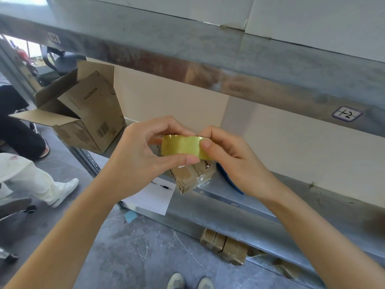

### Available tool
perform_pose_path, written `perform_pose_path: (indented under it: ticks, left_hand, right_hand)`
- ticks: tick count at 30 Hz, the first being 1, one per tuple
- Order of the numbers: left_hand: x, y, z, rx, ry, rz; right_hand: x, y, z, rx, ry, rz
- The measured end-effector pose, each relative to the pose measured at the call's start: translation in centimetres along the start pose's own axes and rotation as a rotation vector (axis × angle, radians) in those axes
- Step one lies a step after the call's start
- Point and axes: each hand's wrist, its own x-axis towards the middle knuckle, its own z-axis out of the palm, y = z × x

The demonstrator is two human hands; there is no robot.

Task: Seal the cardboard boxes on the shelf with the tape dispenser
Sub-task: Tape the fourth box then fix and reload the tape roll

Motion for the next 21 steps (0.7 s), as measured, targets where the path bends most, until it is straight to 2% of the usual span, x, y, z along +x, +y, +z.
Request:
perform_pose_path:
  ticks: [21]
  left_hand:
    - [-0.32,0.03,0.40,0.038,0.033,-0.018]
  right_hand:
    - [-0.13,-0.06,0.99,-0.098,0.075,-0.031]
